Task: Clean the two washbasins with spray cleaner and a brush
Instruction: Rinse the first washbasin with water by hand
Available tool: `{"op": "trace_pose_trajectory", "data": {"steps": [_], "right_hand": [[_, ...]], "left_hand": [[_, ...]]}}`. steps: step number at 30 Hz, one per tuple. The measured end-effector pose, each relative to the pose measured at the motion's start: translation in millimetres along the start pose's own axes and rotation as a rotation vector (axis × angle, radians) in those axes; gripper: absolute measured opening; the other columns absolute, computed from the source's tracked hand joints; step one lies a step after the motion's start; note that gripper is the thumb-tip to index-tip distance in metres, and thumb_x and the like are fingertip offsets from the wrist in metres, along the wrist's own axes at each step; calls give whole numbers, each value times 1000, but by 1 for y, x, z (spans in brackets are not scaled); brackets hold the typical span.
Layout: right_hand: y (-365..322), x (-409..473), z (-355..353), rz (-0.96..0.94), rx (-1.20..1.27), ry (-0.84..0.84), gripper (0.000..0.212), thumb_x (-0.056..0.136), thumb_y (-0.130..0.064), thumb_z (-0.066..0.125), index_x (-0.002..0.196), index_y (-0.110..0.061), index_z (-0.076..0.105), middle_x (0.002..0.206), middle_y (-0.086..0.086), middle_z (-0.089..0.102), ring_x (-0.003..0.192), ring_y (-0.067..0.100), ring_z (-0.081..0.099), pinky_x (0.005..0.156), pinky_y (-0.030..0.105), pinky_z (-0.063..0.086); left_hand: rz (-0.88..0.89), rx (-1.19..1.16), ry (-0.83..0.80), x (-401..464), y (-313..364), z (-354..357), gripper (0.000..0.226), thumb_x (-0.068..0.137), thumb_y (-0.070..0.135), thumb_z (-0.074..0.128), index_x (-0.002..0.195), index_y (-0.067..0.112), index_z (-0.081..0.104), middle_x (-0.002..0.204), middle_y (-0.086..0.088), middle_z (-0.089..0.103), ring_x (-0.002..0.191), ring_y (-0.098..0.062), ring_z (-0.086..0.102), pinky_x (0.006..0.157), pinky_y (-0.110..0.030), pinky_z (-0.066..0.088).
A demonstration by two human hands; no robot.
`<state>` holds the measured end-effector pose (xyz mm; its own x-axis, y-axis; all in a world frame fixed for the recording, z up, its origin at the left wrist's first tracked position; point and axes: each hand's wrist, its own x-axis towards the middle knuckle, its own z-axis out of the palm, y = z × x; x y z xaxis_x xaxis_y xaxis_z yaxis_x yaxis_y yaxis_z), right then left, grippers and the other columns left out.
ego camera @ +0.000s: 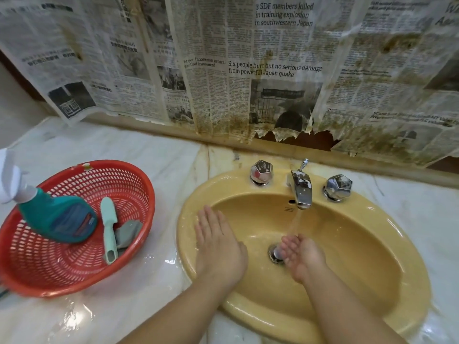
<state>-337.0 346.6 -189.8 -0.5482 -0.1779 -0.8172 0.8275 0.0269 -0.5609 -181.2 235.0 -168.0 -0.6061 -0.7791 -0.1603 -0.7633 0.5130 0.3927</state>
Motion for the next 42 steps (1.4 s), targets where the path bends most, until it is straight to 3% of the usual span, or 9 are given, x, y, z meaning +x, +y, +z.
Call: {"op": "trace_pose_trajectory", "data": {"steps": [4, 8, 12, 15, 21, 25, 34, 39, 42], "right_hand": [[-5, 0, 5, 116, 176, -76, 34, 110, -24, 37, 130, -3, 55, 127, 15, 67, 127, 30, 58, 113, 40, 41], [-13, -8, 18, 140, 313, -139, 28, 106, -20, 40, 99, -10, 66, 84, 8, 72, 86, 24, 65, 82, 36, 52], [-12, -3, 22, 175, 555, -256, 21, 97, -24, 48, 104, -20, 67, 93, 1, 69, 96, 16, 62, 91, 25, 47], [-6, -3, 18, 204, 525, -347, 24, 96, -42, 54, 105, -30, 73, 98, -2, 67, 101, 18, 61, 109, 31, 38], [-13, -3, 9, 177, 458, -305, 36, 90, -60, 49, 99, -31, 69, 82, 3, 60, 81, 19, 52, 73, 30, 41], [-24, 10, 5, 159, 405, -234, 49, 99, -58, 40, 96, -14, 62, 69, 9, 68, 75, 23, 59, 70, 31, 44], [-17, -6, 17, 137, 616, -255, 27, 109, -14, 40, 110, 6, 57, 96, 16, 65, 89, 22, 66, 65, 30, 63], [-8, -31, 35, 138, 602, -252, 24, 107, -8, 41, 109, 4, 61, 100, 14, 68, 83, 22, 74, 62, 30, 61], [-7, -50, 65, 124, 585, -289, 23, 107, -7, 42, 109, 3, 62, 97, 13, 67, 81, 21, 73, 68, 30, 63]], "left_hand": [[-19, -499, -230, 5, 37, 23, 56, 104, 30, 48, 155, 11, 36, 159, -8, 40, 146, -21, 38, 117, -27, 26], [-138, -798, -242, 35, 91, 35, 23, 99, 24, 54, 111, 23, 73, 108, 5, 75, 103, -16, 68, 92, -28, 52], [-217, -935, -259, 46, 130, 49, 17, 94, 25, 58, 89, 24, 73, 89, 10, 75, 90, -15, 69, 85, -31, 53], [-202, -803, -237, 43, 136, 52, 25, 87, 41, 52, 92, 29, 73, 92, 13, 75, 93, -16, 70, 86, -34, 51], [-111, -685, -570, 33, 150, 54, 55, 93, 59, 33, 136, 32, 54, 151, -7, 47, 145, -35, 33, 121, -50, 19], [195, -617, -470, 24, 125, 56, 40, 102, 48, 38, 126, 33, 67, 127, -2, 68, 124, -22, 56, 108, -38, 40], [56, -682, -50, 35, 54, 16, 16, 90, 29, 69, 77, 22, 65, 70, 10, 68, 65, -5, 60, 65, -26, 48], [193, -527, 160, 47, 21, -8, 8, 86, 23, 69, 93, 24, 65, 89, 10, 67, 85, -9, 63, 82, -37, 54], [278, -270, 328, 74, 10, -26, 50, 81, 28, 76, 125, 11, 59, 119, -3, 63, 114, -23, 58, 101, -42, 47]]}}
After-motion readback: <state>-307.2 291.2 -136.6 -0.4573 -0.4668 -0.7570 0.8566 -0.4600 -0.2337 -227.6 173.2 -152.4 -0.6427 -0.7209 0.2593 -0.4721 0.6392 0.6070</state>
